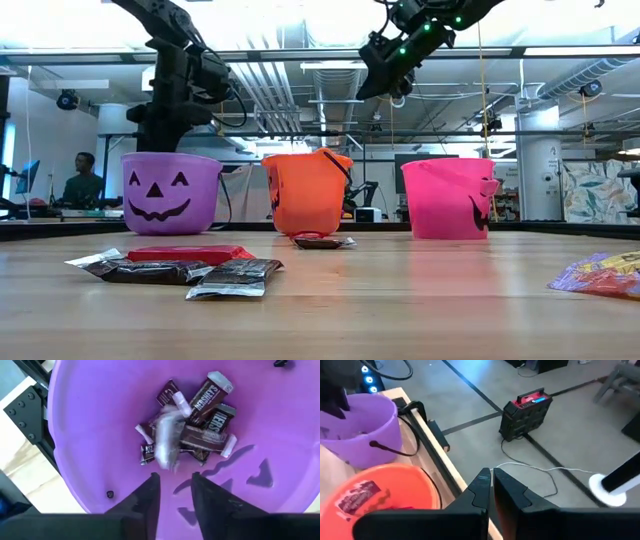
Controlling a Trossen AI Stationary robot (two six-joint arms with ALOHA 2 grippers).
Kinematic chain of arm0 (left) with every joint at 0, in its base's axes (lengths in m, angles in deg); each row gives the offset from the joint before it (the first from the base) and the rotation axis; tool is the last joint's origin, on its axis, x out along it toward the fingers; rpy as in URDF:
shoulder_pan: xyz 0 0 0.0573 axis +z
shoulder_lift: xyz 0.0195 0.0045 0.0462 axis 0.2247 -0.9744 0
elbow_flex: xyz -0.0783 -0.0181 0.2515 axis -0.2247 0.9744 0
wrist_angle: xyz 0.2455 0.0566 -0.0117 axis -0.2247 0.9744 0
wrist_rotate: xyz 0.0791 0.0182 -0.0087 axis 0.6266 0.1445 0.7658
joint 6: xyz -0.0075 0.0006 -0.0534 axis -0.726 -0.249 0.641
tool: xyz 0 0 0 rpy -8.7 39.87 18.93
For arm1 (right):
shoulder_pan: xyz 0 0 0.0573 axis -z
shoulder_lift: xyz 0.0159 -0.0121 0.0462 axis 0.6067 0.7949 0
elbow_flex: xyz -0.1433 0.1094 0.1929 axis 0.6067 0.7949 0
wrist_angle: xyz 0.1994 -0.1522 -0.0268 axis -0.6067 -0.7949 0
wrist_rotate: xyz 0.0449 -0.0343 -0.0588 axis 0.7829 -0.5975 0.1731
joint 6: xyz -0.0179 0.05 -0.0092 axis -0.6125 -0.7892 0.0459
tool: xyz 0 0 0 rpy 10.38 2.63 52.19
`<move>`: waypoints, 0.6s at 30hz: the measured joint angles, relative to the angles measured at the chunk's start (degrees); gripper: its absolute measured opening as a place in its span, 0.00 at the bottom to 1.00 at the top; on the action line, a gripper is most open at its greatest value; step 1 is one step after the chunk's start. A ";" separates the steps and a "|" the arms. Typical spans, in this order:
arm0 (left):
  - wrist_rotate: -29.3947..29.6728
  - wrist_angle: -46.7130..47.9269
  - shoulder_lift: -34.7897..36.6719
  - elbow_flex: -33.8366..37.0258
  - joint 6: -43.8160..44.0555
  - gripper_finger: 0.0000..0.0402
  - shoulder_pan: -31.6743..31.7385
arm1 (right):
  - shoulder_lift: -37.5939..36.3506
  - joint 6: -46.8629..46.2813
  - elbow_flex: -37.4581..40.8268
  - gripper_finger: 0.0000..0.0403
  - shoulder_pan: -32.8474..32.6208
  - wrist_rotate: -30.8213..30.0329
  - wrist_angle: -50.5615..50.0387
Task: Sort candy by brand, put in halloween buckets
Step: Put the red candy into the orange bucket
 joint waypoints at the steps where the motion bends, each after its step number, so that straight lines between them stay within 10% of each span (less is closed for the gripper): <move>1: 0.00 0.02 0.00 0.00 -0.47 0.25 0.00 | 0.00 -1.09 0.00 0.03 -0.02 0.48 -0.06; 12: 0.11 -7.07 6.67 0.10 -3.53 0.30 -1.39 | -0.37 -19.26 -1.95 0.03 -3.75 12.23 -9.54; 18: -13.73 -19.57 16.64 2.17 -6.47 0.29 -4.83 | -0.35 -28.26 -3.20 0.03 -14.22 11.88 -17.05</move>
